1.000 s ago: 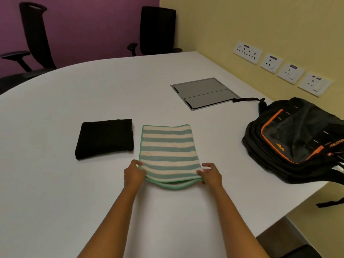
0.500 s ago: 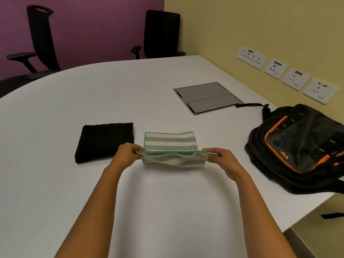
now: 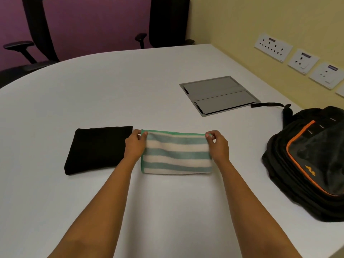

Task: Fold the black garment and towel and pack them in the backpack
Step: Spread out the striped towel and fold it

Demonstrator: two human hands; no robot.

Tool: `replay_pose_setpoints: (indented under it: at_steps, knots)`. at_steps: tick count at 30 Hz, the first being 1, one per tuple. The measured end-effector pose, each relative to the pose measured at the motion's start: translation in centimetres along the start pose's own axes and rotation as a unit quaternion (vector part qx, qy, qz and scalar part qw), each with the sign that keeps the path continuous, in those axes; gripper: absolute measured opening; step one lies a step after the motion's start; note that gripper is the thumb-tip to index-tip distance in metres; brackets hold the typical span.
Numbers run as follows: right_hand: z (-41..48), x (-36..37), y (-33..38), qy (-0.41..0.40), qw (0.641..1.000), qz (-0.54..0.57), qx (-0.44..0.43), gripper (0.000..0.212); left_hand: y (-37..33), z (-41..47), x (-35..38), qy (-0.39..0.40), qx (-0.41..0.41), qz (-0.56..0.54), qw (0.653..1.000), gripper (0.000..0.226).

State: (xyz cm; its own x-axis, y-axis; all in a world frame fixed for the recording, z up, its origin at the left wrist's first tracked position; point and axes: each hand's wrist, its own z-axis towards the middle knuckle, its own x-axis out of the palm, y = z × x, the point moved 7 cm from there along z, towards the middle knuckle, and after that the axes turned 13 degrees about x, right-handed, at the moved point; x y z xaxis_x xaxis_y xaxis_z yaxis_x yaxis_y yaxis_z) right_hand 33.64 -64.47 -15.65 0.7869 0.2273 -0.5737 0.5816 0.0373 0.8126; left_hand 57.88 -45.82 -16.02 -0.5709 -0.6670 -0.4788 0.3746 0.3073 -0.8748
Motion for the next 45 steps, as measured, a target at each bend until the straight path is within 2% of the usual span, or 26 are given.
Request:
replay_pose_setpoints:
  at_steps: [3,8,12,15,17,19,20,22,24,26,29,32,34,36,38,41,43,45]
  knots:
    - [2.3,2.1,-0.7,-0.025,0.999,-0.038,0.010,0.021,1.7,2.0,1.5,-0.017,-0.026,0.013,0.999,0.035]
    - [4.9,5.1,-2.6,-0.019,0.997,-0.070,0.017,0.024,4.8,4.1,3.5,-0.040,-0.068,0.050,0.996,0.033]
    - [5.4,6.4,-3.5,-0.032,0.996,-0.087,0.000,0.026,6.2,4.7,4.6,-0.050,-0.062,0.068,0.995,0.030]
    - [4.5,6.0,-2.4,-0.126,0.985,-0.112,-0.024,0.033,4.6,4.1,5.1,-0.076,0.039,0.108,0.990,0.033]
    - [2.7,7.0,0.1,-0.152,0.976,-0.109,-0.110,0.033,2.1,3.0,6.7,-0.059,0.150,0.142,0.977,0.034]
    - [0.3,9.8,2.2,-0.105,0.958,-0.158,-0.213,0.034,0.1,1.2,9.6,0.007,0.227,0.191,0.955,0.044]
    - [-0.8,11.7,2.1,-0.051,0.948,-0.210,-0.232,0.041,0.0,0.2,10.9,0.050,0.232,0.218,0.947,0.054]
    - [-1.8,13.9,-0.1,0.029,0.932,-0.296,-0.205,0.061,1.8,-1.0,12.3,0.119,0.200,0.278,0.932,0.075]
    - [-1.1,13.3,-3.1,0.022,0.929,-0.337,-0.151,0.073,4.4,-1.4,12.2,0.145,0.187,0.325,0.916,0.086]
    - [-0.1,11.4,-4.9,-0.031,0.928,-0.355,-0.107,0.069,6.0,-1.1,11.1,0.144,0.175,0.344,0.911,0.079]
    - [0.6,9.8,-6.3,-0.030,0.934,-0.354,-0.029,0.061,7.7,-0.2,8.9,0.141,0.098,0.349,0.921,0.064]
    - [0.5,8.6,-6.2,-0.042,0.951,-0.305,0.011,0.054,8.2,-0.2,7.6,0.155,0.073,0.365,0.915,0.060]
    - [0.4,7.4,-6.0,-0.064,0.964,-0.252,0.052,0.054,7.9,-0.4,6.7,0.118,0.055,0.316,0.940,0.056]
    - [0.1,6.5,-6.2,-0.077,0.971,-0.206,0.093,0.057,7.1,-1.0,6.0,0.049,0.041,0.230,0.971,0.053]
    - [0.0,6.1,-6.6,-0.064,0.978,-0.152,0.128,0.059,6.3,-1.7,5.5,-0.008,0.010,0.163,0.987,0.053]
    - [0.2,6.0,-6.9,-0.031,0.983,-0.065,0.171,0.054,6.7,-1.9,5.6,-0.034,-0.096,0.082,0.991,0.058]
    - [0.4,6.0,-6.9,-0.007,0.981,-0.039,0.190,0.046,7.0,-1.8,5.7,-0.043,-0.157,0.011,0.987,0.052]
    - [0.6,6.0,-6.8,0.015,0.980,-0.009,0.197,0.042,6.7,-1.5,5.5,-0.042,-0.179,-0.032,0.982,0.041]
